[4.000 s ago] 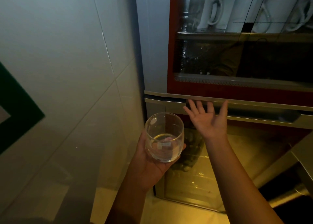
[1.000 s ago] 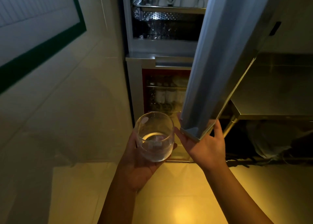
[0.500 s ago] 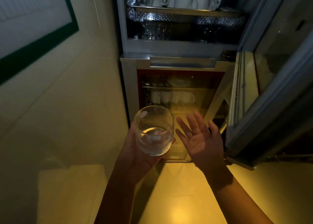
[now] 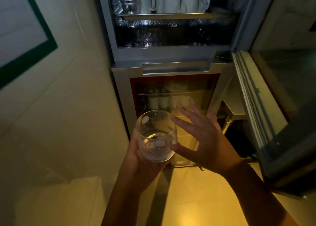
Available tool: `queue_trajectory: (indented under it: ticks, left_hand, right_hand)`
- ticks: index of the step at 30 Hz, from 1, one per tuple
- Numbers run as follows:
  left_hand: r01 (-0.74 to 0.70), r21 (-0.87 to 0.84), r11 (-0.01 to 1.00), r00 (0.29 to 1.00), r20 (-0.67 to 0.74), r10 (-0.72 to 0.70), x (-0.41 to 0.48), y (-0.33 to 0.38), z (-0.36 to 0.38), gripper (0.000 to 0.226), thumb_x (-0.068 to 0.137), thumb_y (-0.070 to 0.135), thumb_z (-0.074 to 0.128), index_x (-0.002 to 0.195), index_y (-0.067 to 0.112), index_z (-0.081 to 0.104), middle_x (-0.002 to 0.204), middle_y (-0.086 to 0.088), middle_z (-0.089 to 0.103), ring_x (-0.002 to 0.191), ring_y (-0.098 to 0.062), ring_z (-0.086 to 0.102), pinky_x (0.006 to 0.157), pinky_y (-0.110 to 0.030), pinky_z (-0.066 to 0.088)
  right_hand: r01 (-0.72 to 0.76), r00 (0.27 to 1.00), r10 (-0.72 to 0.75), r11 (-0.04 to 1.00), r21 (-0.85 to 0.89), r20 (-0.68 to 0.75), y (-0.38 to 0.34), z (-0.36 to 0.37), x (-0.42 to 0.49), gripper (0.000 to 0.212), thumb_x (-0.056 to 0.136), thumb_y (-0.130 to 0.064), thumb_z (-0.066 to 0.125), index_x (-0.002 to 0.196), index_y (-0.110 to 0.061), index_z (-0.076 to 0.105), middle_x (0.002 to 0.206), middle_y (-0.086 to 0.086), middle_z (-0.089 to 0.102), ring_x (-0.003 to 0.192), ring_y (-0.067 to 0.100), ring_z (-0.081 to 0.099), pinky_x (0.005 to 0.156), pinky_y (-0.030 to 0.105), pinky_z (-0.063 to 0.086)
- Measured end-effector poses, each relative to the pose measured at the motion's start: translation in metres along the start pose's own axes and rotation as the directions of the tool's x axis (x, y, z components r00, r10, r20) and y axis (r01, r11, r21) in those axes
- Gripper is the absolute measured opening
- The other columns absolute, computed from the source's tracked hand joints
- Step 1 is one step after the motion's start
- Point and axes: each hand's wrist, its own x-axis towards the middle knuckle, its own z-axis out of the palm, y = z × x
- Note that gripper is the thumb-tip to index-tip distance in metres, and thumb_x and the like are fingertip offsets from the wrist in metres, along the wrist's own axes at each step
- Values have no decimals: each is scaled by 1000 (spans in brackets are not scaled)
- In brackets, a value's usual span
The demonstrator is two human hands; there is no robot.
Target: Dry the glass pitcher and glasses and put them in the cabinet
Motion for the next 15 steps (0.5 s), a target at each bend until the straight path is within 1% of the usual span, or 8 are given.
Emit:
queue_trajectory:
  ticks: [1,2,3,5,8,10,12,15]
  left_hand:
    - [13,15,1000,999,41,-14,3,-1,3,88,60,45,79,131,5,47,103,-16,67,90,-29,66,75,-40,55]
    - [31,28,999,999,33,-32,3,0,8,84,62,45,76,131,6,47,103,-17,67,90,-29,66,74,-40,56]
    - [40,26,999,999,-18,-39,7,0,11,83,62,45,75,131,7,48,103,-18,67,90,-31,67,71,-41,56]
    - [108,-22,994,994,-8,-108,16,-3,19,87,59,47,76,130,4,49,110,-23,64,93,-36,65,71,-43,56]
    - [200,-68,978,980,15,-199,25,-7,28,84,59,47,78,126,2,53,121,-26,57,106,-39,58,85,-48,52]
    - [265,-82,961,964,-8,-266,30,-12,36,77,67,51,65,124,1,53,121,-25,58,109,-38,56,91,-44,46]
    - [299,-78,951,954,-6,-300,36,-17,41,73,74,54,55,123,0,52,117,-25,60,106,-38,58,87,-41,48]
    - [314,-83,946,949,12,-314,46,-22,50,69,79,55,48,121,1,54,115,-26,61,104,-40,58,84,-41,49]
  right_hand:
    - [7,1000,-8,999,-42,-21,3,-1,-1,77,78,-78,21,137,-31,39,151,-2,24,142,16,4,108,55,2]
    - [7,1000,-8,998,-66,-17,7,-3,-1,77,79,-78,22,135,-29,42,151,0,26,142,17,5,107,57,3]
    - [0,1000,-2,997,-78,-29,10,-6,-2,77,80,-77,22,134,-26,44,150,1,28,141,18,7,106,58,5]
    - [-12,999,8,996,-89,-43,16,-9,-6,79,80,-77,22,136,-25,42,150,2,29,141,21,10,105,59,8]
    - [-55,997,50,995,-88,-52,29,-12,-12,77,80,-78,24,138,-29,33,149,1,28,140,26,17,104,60,11]
    - [-74,995,68,992,-99,-68,39,-16,-15,76,80,-79,23,139,-31,28,149,-1,27,139,27,20,104,61,13]
    - [-87,994,79,992,-97,-80,45,-19,-17,75,80,-78,24,138,-31,28,149,-2,27,139,27,22,104,62,12]
    - [-123,987,117,991,-57,-110,52,-21,-16,78,79,-79,25,137,-26,34,147,-3,29,138,23,22,103,62,12]
